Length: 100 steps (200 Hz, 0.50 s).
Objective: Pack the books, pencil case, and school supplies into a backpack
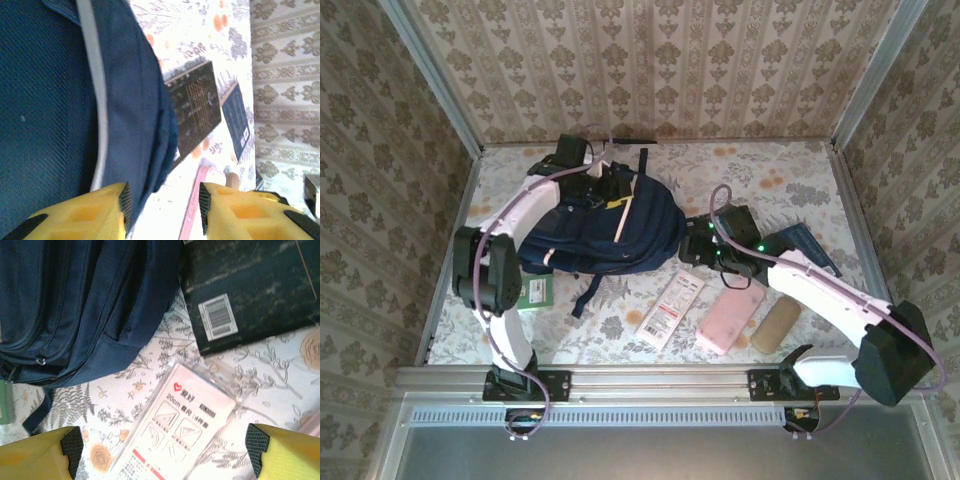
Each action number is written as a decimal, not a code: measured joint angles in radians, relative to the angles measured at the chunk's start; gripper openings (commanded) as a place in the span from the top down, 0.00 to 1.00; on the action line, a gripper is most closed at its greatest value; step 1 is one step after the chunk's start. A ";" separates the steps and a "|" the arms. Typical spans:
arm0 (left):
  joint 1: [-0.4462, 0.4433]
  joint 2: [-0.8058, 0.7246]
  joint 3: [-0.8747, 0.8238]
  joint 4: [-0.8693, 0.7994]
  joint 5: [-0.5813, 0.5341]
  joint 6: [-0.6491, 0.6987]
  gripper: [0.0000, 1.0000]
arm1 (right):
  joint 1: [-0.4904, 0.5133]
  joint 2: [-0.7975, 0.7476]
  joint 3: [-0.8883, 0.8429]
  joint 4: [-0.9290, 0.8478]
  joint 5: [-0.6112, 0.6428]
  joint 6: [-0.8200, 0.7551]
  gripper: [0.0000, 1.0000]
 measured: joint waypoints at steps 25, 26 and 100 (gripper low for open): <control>-0.008 -0.127 -0.125 0.025 0.002 -0.009 0.52 | 0.000 -0.039 -0.004 -0.046 0.000 0.035 0.13; -0.008 -0.130 -0.128 0.024 0.002 -0.009 0.51 | 0.000 -0.040 -0.004 -0.047 0.001 0.036 0.13; -0.019 -0.320 -0.283 -0.005 -0.108 -0.005 0.42 | -0.093 -0.052 -0.091 -0.019 -0.022 0.073 0.13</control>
